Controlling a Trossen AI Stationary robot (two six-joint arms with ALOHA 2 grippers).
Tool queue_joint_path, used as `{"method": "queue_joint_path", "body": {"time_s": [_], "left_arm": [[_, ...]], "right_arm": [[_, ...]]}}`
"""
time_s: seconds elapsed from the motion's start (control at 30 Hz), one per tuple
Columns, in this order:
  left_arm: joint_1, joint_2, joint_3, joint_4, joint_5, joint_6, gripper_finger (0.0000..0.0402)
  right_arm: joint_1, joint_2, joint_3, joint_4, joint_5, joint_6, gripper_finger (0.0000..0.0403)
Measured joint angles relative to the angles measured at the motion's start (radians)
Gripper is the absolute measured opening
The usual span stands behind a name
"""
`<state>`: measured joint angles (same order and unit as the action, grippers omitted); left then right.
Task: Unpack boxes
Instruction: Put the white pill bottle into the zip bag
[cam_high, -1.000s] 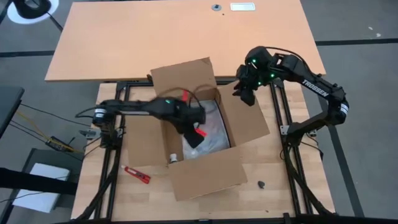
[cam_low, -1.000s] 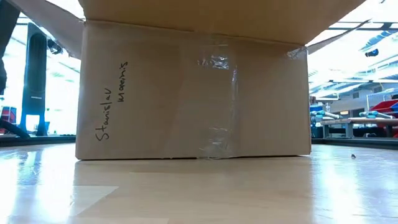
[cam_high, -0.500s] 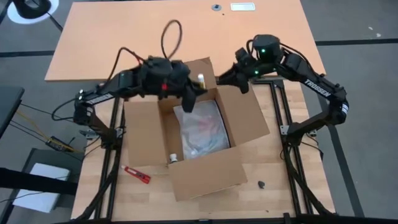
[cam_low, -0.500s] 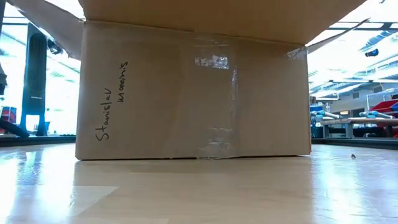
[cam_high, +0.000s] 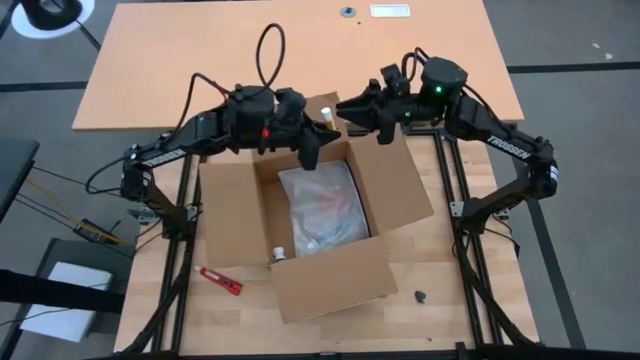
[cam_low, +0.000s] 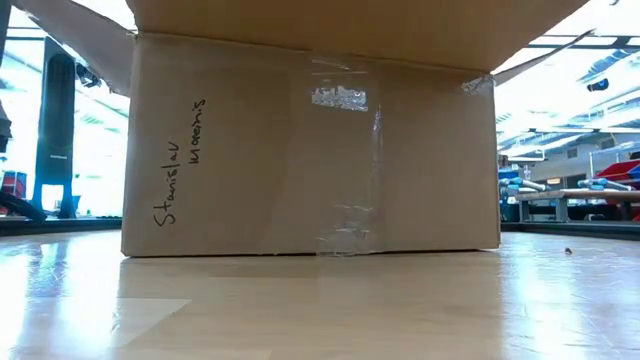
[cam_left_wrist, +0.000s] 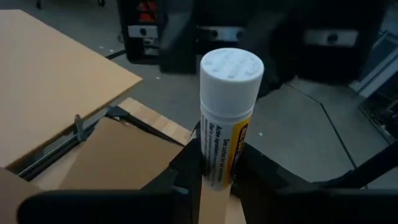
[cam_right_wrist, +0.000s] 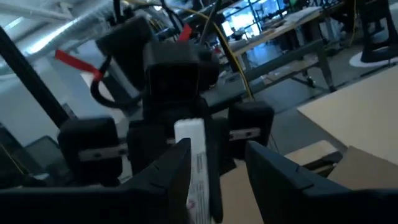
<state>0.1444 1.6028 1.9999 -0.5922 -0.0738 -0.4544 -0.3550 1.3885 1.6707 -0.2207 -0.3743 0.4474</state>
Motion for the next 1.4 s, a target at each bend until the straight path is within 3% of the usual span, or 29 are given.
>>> {"method": "queue_joint_path", "body": {"time_s": [0.43, 0.6, 0.8, 1.07, 1.4], "left_arm": [[0.001, 0.027, 0.001, 0.006, -0.009, -0.024, 0.0082], [0.001, 0.031, 0.000, 0.011, -0.002, -0.024, 0.0083], [0.001, 0.031, 0.000, 0.021, -0.006, -0.017, 0.0091], [0.000, 0.028, 0.000, -0.081, 0.065, 0.006, 0.0138], [0.000, 0.027, 0.000, -0.100, 0.060, 0.010, 0.0144]], "right_arm": [[0.055, 0.036, -0.003, 0.005, 0.045, -0.110, 0.0201], [0.047, 0.034, 0.000, 0.028, 0.037, -0.117, 0.0165], [0.036, 0.035, 0.000, 0.021, 0.029, -0.113, 0.0067], [-0.002, 0.030, -0.001, 0.027, -0.063, -0.045, 0.0068], [-0.028, 0.031, -0.001, 0.025, -0.127, -0.026, 0.0068]]}}
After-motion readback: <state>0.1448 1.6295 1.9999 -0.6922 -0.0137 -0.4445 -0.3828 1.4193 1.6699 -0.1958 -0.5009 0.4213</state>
